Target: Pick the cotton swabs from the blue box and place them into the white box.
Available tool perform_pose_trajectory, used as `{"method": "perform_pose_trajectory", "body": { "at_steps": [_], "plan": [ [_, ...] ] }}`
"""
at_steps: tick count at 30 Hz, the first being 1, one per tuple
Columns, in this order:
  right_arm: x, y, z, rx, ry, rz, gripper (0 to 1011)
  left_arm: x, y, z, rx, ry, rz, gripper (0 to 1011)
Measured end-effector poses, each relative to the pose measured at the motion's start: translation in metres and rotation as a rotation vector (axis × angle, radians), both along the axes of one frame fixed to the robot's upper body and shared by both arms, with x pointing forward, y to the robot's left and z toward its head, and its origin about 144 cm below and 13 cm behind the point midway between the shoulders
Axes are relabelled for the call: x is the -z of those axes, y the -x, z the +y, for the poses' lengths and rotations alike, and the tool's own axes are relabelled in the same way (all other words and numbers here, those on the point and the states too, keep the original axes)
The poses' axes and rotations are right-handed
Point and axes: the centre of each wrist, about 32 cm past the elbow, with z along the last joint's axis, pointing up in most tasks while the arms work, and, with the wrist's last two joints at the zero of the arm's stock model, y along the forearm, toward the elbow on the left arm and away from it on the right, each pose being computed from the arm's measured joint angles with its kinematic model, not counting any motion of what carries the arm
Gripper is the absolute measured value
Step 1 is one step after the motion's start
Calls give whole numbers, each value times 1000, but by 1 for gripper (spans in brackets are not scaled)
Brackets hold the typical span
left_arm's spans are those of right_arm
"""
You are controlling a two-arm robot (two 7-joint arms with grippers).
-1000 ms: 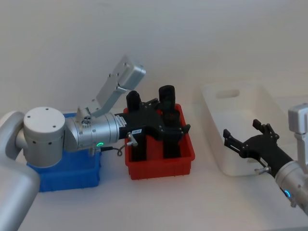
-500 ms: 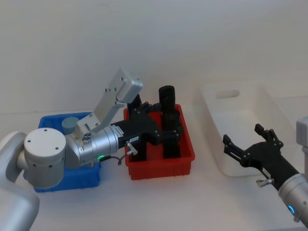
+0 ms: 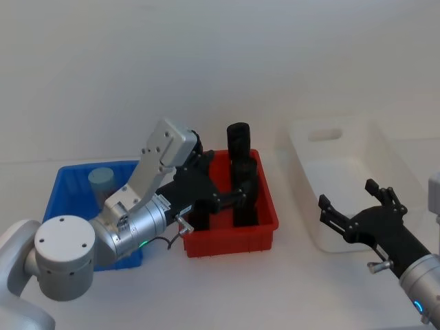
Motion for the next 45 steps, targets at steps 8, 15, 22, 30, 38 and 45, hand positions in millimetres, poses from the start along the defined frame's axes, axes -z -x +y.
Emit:
{"method": "perform_pose_trajectory", "body": {
  "at_steps": [8,15,22,30,38,45],
  "plan": [
    [0,0,0,0,0,0,1001,12,16,-2,-77,22,-36,1004],
    [0,0,0,0,0,0,1001,21,29,-4,-140,43,-64,1004],
    [0,0,0,0,0,0,1001,29,43,-6,-205,67,-93,1004],
    [0,0,0,0,0,0,1001,37,58,-9,-273,94,-116,1004],
    [0,0,0,0,0,0,1001,41,66,-10,-311,112,-131,1004],
    [0,0,0,0,0,0,1001,42,67,-10,-314,113,-133,1004]
  ]
}}
